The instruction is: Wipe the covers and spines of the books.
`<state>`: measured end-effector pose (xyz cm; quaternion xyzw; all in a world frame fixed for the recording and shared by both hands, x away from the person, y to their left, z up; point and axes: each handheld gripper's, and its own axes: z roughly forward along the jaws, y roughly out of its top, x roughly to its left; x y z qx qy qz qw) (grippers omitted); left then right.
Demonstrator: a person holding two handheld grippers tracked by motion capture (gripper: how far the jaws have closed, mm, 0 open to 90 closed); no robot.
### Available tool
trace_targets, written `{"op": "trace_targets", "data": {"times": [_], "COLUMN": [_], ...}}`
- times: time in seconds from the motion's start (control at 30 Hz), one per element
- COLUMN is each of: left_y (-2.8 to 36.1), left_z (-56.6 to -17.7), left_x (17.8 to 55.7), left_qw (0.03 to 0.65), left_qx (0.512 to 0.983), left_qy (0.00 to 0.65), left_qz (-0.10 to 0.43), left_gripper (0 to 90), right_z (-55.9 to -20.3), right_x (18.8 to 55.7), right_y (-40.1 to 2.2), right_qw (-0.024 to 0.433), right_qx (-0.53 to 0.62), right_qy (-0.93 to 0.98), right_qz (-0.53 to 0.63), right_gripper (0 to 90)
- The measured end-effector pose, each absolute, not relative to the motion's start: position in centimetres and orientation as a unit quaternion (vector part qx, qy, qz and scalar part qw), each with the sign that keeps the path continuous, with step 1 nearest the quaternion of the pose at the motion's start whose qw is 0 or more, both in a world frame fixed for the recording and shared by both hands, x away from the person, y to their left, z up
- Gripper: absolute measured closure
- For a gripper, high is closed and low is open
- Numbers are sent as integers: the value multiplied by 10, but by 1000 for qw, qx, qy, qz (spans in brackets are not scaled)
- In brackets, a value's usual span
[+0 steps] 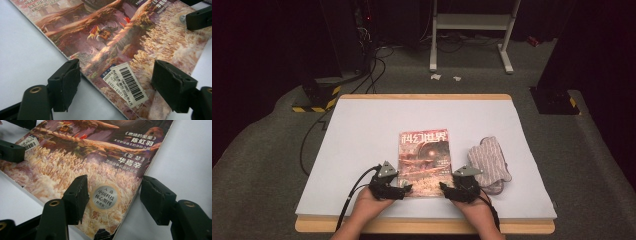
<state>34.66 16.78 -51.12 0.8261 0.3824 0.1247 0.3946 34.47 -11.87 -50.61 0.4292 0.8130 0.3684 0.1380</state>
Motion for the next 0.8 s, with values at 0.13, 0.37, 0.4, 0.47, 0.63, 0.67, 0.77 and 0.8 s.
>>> {"op": "trace_targets", "data": {"times": [0.13,0.37,0.4,0.47,0.63,0.67,0.77,0.8], "left_y": [169,185,188,195,215,218,222,221], "left_z": [-512,-511,-511,-512,-512,-513,-513,-513], "left_x": [346,348,349,350,354,354,355,355], "left_qw": [395,390,390,389,386,393,402,398], "left_qx": [824,819,817,813,795,787,778,779], "left_qy": [385,397,402,409,441,452,464,463], "left_qz": [126,137,137,141,155,148,138,143], "left_gripper": [229,220,220,217,196,197,209,211], "right_z": [-506,-506,-506,-506,-506,-507,-506,-507], "right_x": [342,342,343,345,347,347,345,345], "right_y": [-116,-101,-97,-87,-62,-58,-52,-53], "right_qw": [145,144,144,143,144,144,150,148], "right_qx": [429,417,413,407,393,386,379,380], "right_qy": [812,818,820,823,829,832,835,835], "right_qz": [368,368,369,369,369,371,370,370], "right_gripper": [405,398,397,397,400,401,401,403]}}
